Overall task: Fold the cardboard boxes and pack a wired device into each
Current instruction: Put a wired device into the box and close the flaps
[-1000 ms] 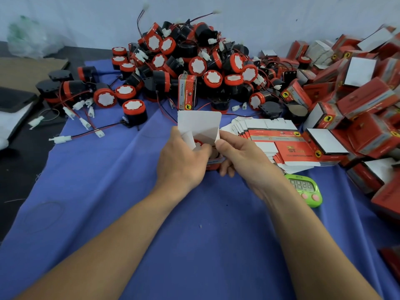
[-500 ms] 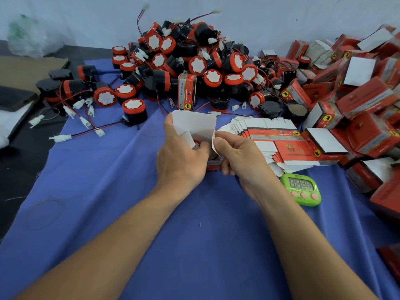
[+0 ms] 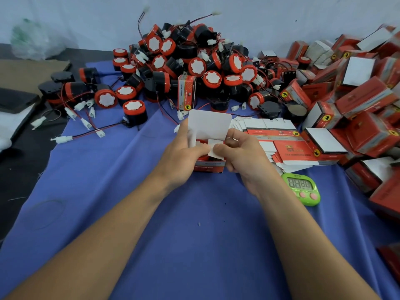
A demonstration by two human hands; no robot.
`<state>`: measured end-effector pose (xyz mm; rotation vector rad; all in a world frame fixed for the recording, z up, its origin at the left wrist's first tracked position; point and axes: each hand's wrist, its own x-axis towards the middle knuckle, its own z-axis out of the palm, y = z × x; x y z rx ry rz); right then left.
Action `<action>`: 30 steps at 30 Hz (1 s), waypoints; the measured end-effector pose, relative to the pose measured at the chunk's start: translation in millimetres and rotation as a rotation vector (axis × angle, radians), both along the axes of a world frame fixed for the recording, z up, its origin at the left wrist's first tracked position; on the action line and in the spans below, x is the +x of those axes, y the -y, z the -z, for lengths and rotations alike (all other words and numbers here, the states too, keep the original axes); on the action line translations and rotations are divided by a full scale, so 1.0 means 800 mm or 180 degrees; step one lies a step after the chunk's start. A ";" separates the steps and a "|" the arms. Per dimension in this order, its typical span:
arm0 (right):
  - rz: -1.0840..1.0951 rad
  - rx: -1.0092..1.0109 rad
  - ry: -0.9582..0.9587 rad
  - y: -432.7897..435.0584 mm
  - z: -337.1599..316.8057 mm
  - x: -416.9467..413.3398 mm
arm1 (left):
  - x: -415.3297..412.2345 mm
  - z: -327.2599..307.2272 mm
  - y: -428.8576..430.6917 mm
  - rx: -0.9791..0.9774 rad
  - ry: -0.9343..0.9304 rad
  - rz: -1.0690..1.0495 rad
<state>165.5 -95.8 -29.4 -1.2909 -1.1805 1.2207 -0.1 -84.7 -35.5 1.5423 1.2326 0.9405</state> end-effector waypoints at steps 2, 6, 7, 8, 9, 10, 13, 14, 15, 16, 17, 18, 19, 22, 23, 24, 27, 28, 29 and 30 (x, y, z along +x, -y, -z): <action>0.0001 -0.0007 -0.0001 -0.002 0.000 0.001 | -0.005 -0.006 0.001 -0.0125 0.0247 0.0178; 0.0025 -0.0131 0.0016 -0.006 0.000 0.003 | -0.018 -0.017 -0.001 -0.0414 0.0774 0.0351; 0.0017 -0.0157 -0.0002 -0.006 0.001 0.004 | -0.022 -0.019 -0.003 -0.0451 0.0800 0.0383; 0.0003 -0.0172 -0.0037 -0.006 0.000 0.004 | -0.024 -0.018 -0.005 -0.0451 0.0754 0.0434; -0.0013 -0.0175 -0.0077 -0.007 -0.001 0.005 | -0.025 -0.017 -0.007 -0.0411 0.0643 0.0492; -0.0031 -0.0177 -0.0105 -0.007 0.000 0.005 | -0.026 -0.015 -0.009 -0.0349 0.0498 0.0519; 0.0003 -0.0160 0.0041 -0.010 0.004 0.006 | -0.024 -0.008 -0.014 -0.0245 0.0321 0.0451; 0.0015 -0.0139 0.0169 -0.011 0.007 0.006 | -0.024 -0.006 -0.015 -0.0254 0.0378 0.0455; -0.0008 -0.0120 0.0316 -0.011 0.010 0.007 | -0.025 -0.006 -0.016 -0.0280 0.0470 0.0466; -0.0068 -0.0112 0.0449 -0.011 0.011 0.007 | -0.025 -0.006 -0.017 -0.0308 0.0577 0.0461; -0.0122 -0.0095 0.0553 -0.010 0.011 0.008 | -0.026 -0.006 -0.019 -0.0328 0.0679 0.0426; -0.0135 -0.0045 0.0612 -0.010 0.009 0.007 | -0.026 -0.007 -0.019 -0.0332 0.0752 0.0374; -0.0075 0.0070 0.0652 -0.011 0.007 0.006 | -0.027 -0.007 -0.020 -0.0321 0.0790 0.0327; 0.0271 0.0563 0.0857 -0.017 0.008 -0.002 | -0.028 -0.007 -0.023 -0.0349 0.0833 0.0169; 0.0332 0.0650 0.0942 -0.018 0.010 -0.005 | -0.028 -0.007 -0.025 -0.0368 0.0819 0.0120; 0.0335 0.0692 0.0969 -0.019 0.011 -0.007 | -0.029 -0.007 -0.027 -0.0373 0.0794 0.0105; 0.0082 0.0573 0.0765 -0.018 0.013 0.003 | -0.028 -0.007 -0.028 -0.0329 0.0756 0.0131; -0.0064 0.0491 0.0643 -0.016 0.013 0.006 | -0.028 -0.006 -0.028 -0.0291 0.0729 0.0133; -0.0191 0.0441 0.0547 -0.014 0.014 0.009 | -0.028 -0.006 -0.028 -0.0244 0.0691 0.0136; -0.0252 0.0437 0.0532 -0.011 0.014 0.010 | -0.028 -0.005 -0.027 -0.0202 0.0663 0.0148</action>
